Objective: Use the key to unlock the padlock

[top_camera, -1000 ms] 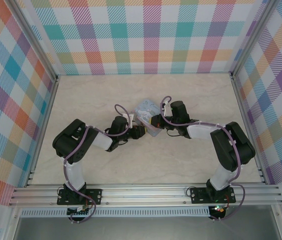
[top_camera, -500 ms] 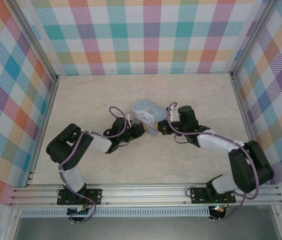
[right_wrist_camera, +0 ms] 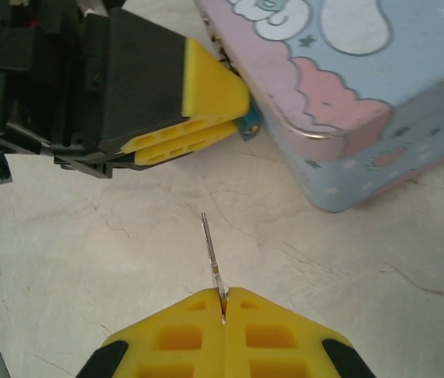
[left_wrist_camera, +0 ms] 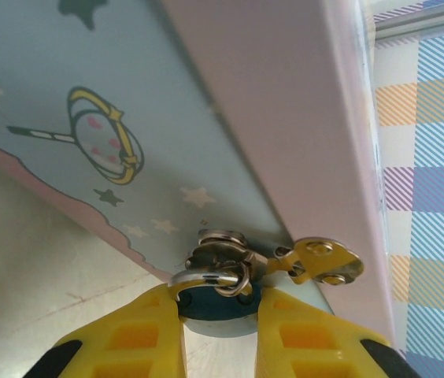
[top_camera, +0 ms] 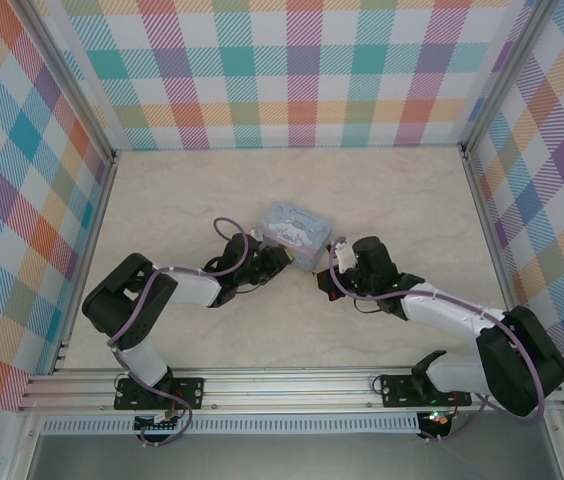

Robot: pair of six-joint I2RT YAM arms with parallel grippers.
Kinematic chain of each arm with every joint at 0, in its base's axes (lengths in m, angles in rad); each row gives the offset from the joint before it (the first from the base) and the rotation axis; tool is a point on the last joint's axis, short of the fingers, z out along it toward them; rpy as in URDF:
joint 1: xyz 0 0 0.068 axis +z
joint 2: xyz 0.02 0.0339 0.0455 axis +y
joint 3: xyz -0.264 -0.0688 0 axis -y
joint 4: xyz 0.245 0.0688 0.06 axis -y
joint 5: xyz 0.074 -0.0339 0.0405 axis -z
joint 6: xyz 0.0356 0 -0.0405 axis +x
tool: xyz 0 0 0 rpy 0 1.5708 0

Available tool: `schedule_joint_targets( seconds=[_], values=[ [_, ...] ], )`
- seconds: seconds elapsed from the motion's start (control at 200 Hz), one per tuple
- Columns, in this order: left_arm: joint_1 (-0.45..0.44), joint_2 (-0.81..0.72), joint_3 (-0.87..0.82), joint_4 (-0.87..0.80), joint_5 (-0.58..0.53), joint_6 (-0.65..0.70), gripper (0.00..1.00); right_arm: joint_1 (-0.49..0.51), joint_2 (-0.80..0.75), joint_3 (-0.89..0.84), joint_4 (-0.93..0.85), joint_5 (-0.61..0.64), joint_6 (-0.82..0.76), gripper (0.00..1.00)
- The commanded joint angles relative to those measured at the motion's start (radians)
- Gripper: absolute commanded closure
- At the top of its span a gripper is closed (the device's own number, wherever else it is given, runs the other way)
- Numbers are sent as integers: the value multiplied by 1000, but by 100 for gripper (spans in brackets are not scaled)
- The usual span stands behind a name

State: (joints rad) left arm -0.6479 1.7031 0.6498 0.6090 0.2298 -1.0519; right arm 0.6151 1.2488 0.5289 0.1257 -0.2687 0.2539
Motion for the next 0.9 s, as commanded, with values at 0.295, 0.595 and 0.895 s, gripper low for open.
schedule_joint_targets(
  seconds=[0.295, 0.595, 0.895],
  values=[
    [-33, -91, 12, -32, -5, -75, 83, 63, 140, 68, 6, 71, -105, 96],
    [-35, -92, 3, -30, 0, -79, 86, 65, 223, 142, -8, 89, -156, 96],
    [-36, -88, 4, -31, -1, -75, 86, 64, 282, 193, -12, 118, -163, 96]
  ],
)
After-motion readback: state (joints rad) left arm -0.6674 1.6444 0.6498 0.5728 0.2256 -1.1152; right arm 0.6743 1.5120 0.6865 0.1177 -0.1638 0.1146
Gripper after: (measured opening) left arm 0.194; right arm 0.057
